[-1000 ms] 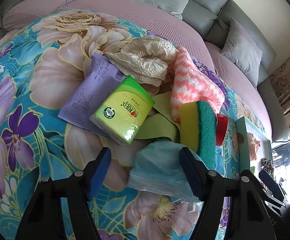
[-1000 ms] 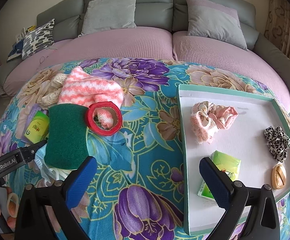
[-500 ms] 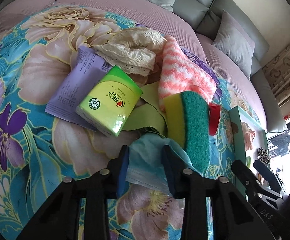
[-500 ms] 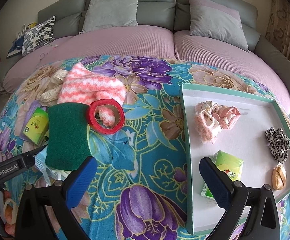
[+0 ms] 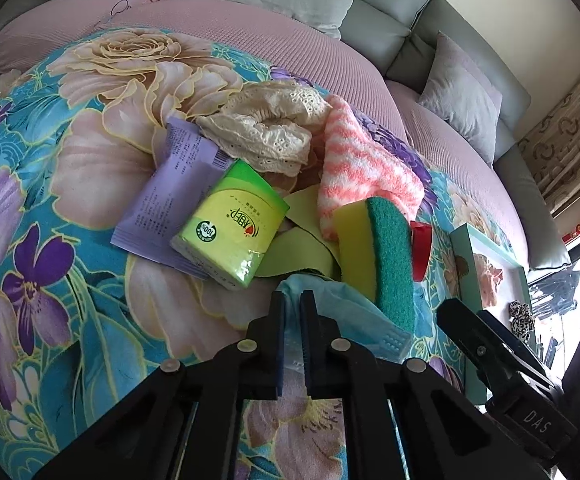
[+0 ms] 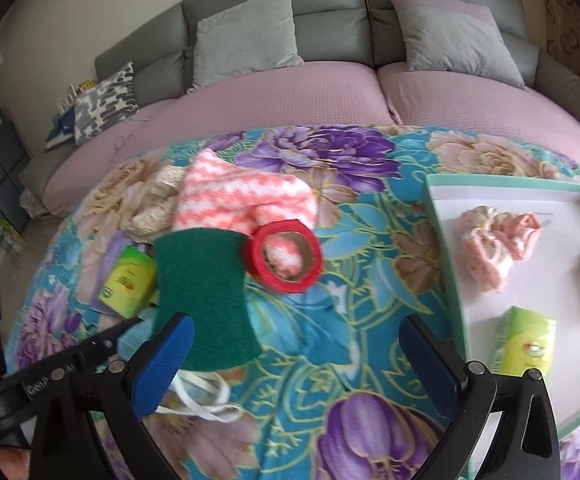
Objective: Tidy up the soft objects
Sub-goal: 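Close right tool on the green-yellow sponge while left tool holds the mask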
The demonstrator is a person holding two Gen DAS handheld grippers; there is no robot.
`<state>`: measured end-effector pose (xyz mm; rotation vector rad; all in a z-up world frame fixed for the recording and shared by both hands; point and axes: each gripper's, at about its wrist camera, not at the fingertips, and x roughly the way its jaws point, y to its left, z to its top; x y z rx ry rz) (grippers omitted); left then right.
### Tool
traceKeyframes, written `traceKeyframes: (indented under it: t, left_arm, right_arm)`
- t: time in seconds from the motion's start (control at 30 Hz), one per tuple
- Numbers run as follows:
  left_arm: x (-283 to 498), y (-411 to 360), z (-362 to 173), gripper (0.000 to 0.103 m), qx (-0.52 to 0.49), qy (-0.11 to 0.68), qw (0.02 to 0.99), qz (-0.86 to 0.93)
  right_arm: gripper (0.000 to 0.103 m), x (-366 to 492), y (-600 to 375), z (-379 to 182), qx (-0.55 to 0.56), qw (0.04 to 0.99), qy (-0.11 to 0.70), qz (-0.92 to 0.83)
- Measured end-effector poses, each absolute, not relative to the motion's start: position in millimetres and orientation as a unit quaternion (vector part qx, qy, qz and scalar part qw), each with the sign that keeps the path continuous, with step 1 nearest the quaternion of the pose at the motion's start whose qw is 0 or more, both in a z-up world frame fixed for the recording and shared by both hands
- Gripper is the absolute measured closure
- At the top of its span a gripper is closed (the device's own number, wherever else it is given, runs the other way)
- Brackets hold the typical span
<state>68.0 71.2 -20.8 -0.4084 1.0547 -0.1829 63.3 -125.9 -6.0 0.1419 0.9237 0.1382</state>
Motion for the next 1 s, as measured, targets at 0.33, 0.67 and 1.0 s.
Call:
traceKeyframes:
  t: [0.33,0.67,1.0]
  left_arm:
    - [73,71,-32,0.095,-0.181,0.521,0.83,-0.082]
    - [75,69,-37,0.081,-0.145,0.54,0.826,-0.075]
    - [75,67,-40,0.065,-0.142,0.539,0.825,-0.091]
  right_arm:
    - [0.002,78,-100,-19,0.089,0.882,0.45,0.11]
    - [0.016,90,-88,-37,0.1,0.864,0.474,0.138]
    - [0.034,86,-92,-32,0.105,0.865,0.466,0.154]
